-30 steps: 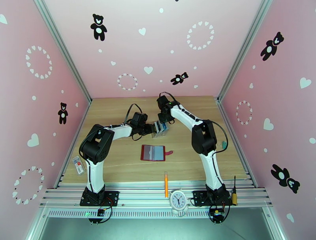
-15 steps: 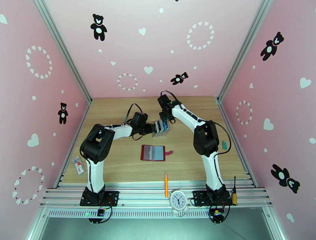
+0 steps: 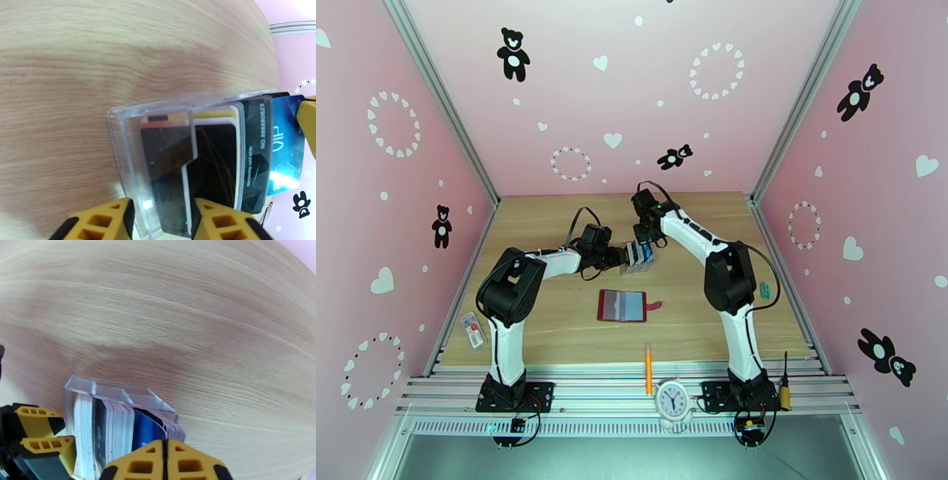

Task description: Put the credit cards into the card holder

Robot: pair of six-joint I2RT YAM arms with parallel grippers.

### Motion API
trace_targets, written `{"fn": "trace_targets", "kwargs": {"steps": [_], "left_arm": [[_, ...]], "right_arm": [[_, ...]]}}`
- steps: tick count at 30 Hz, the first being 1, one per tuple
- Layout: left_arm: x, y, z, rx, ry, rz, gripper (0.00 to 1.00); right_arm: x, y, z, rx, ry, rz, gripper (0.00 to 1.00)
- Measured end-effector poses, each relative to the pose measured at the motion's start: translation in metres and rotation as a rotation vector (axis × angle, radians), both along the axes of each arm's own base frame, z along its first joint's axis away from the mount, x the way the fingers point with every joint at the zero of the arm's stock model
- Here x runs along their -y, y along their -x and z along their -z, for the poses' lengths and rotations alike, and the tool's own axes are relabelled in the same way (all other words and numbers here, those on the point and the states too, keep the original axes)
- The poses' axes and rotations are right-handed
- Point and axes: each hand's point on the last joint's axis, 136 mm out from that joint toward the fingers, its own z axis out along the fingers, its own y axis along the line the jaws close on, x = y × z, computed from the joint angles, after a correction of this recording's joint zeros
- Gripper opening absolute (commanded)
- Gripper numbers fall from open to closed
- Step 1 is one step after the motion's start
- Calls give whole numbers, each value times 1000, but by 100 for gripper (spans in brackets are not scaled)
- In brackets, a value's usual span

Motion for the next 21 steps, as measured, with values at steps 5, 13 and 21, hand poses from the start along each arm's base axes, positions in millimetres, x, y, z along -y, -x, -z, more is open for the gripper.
{"fn": "trace_targets", "kwargs": {"steps": [5, 13, 21], "left_arm": [[0, 0, 0, 0, 0, 0, 44], [1, 0, 0, 0, 3, 3, 44], [1, 1, 0, 1, 7, 6, 47]], "right_arm": [[-2, 5, -6, -2, -21, -7, 1], [-7, 16, -21, -7, -94, -9, 1], [-10, 29, -42, -2, -161, -4, 1]]}}
